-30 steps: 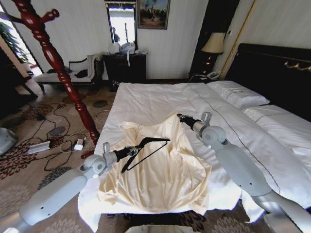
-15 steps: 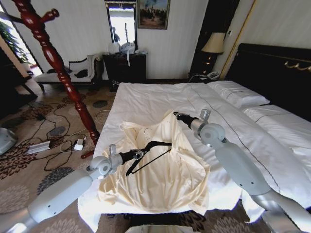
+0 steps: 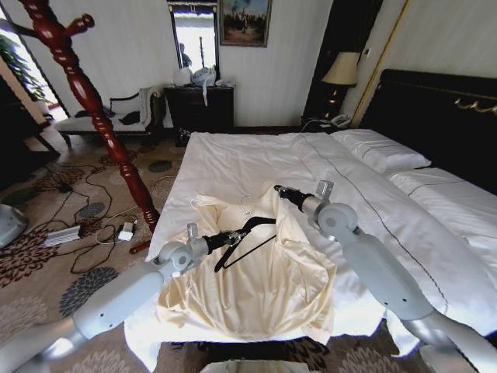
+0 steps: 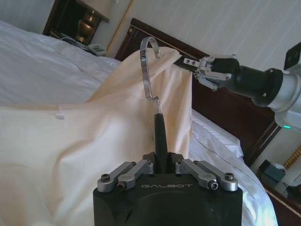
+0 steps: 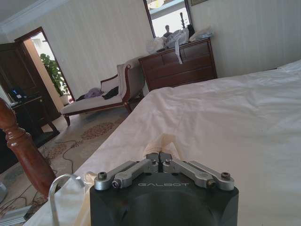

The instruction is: Pick up the clothes from the bed and hang them on the clothes hanger.

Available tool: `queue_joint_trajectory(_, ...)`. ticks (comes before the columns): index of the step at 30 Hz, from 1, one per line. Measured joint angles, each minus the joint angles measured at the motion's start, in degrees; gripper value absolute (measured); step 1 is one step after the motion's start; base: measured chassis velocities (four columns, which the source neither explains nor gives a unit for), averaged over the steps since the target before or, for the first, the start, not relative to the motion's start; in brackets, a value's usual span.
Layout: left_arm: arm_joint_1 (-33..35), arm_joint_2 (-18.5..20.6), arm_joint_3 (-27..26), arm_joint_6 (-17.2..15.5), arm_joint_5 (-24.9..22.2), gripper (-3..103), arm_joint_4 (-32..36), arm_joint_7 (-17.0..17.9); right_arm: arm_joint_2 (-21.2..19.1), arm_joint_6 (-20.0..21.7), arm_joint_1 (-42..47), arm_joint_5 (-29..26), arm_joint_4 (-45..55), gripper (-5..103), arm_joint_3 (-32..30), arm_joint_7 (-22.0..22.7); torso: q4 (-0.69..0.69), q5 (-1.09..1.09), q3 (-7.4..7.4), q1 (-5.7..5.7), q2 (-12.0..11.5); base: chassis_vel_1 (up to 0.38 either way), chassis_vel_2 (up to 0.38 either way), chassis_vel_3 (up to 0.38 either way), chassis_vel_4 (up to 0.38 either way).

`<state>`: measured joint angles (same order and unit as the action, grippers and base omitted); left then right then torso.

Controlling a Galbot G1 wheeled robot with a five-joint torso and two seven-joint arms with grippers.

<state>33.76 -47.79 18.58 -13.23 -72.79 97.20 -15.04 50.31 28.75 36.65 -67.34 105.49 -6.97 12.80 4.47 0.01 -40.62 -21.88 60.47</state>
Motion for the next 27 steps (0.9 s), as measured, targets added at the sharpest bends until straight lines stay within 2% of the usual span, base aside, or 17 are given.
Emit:
queue_joint_trajectory(10, -1.26, -3.80, -1.34, 0.00, -0.48, 14, -2.67, 0.26, -0.89, 1.08, 3.02, -1.06, 4.32, 0, 0.02, -0.07, 0.00, -0.01, 0.00, 0.00, 0.00, 0.000, 0.000, 0.000, 0.000)
queue_joint_trajectory(12, -1.45, -4.58, -1.71, 0.03, -0.49, 14, -2.71, 0.42, -1.26, 1.06, 5.03, 0.73, 5.10, 0, 0.16, -0.83, -0.02, -0.01, 0.00, 0.00, 0.00, 0.000, 0.000, 0.000, 0.000)
queue_joint_trajectory(14, -1.48, -4.94, -2.04, 0.09, -0.49, 14, -2.50, 0.61, -1.52, 1.10, 6.47, 1.52, 5.85, 9, 0.17, -1.51, 0.01, 0.00, 0.00, 0.00, 0.00, 0.000, 0.000, 0.000, 0.000)
queue_joint_trajectory(16, -1.48, -5.10, -2.21, 0.16, -0.44, 14, -2.50, 0.70, -1.54, 1.13, 6.77, 1.50, 6.23, 9, 0.17, -1.73, 0.01, 0.00, 0.00, 0.00, 0.00, 0.000, 0.000, 0.000, 0.000)
queue_joint_trajectory(17, -1.48, -5.34, -2.37, 0.25, -0.33, 14, -2.58, 0.74, -1.56, 1.13, 6.91, 1.38, 6.56, 15, 0.17, -2.02, 0.00, 0.00, 0.00, 0.00, 0.00, 0.000, 0.000, 0.000, 0.000)
queue_joint_trajectory(18, -1.48, -5.61, -2.53, 0.30, -0.24, 14, -2.78, 0.74, -1.59, 1.03, 6.97, 0.81, 6.97, 15, 0.15, -2.34, -0.01, -0.01, 0.00, 0.01, 0.00, 0.000, 0.000, 0.000, 0.000)
queue_joint_trajectory(19, -1.50, -5.91, -2.80, 0.37, -0.10, 14, -2.97, 0.74, -1.60, 0.56, 7.21, -0.27, 7.53, 25, 0.01, -2.74, -0.02, -0.03, 0.00, 0.00, 0.00, 0.000, 0.000, 0.000, 0.000)
queue_joint_trajectory(20, -1.48, -6.00, -3.03, 0.40, -0.02, 14, -2.98, 0.73, -1.60, 0.36, 7.44, -0.67, 7.84, 31, -0.10, -3.08, -0.02, -0.03, 0.00, 0.00, 0.00, 0.000, 0.000, 0.000, 0.000)
queue_joint_trajectory(22, -1.25, -6.04, -3.67, 0.45, 0.08, 14, -2.89, 0.76, -1.60, 0.23, 7.87, -1.09, 8.40, 31, -0.20, -3.71, 0.00, -0.02, 0.00, 0.00, 0.00, 0.000, 0.000, 0.000, 0.000)
queue_joint_trajectory(23, -0.52, -5.78, -4.77, 0.57, 0.19, 14, -2.33, 0.90, -1.60, 0.05, 8.50, -1.02, 9.31, 37, -0.15, -4.19, 0.00, -0.02, 0.00, 0.00, 0.00, 0.000, 0.000, 0.000, 0.000)
queue_joint_trajectory(26, 0.33, -5.01, -6.18, 0.78, 0.43, 14, -1.60, 1.08, -1.79, -0.12, 9.77, -0.62, 10.81, 37, -0.23, -4.21, -0.03, -0.01, 0.00, 0.00, 0.00, 0.000, 0.000, 0.000, 0.000)
queue_joint_trajectory(27, 0.64, -4.42, -6.99, 0.90, 0.44, 14, -1.26, 1.15, -2.10, -0.25, 11.05, -0.43, 11.81, 54, -0.99, -3.84, -0.03, -0.01, 0.00, 0.01, 0.00, 0.000, 0.000, 0.000, 0.000)
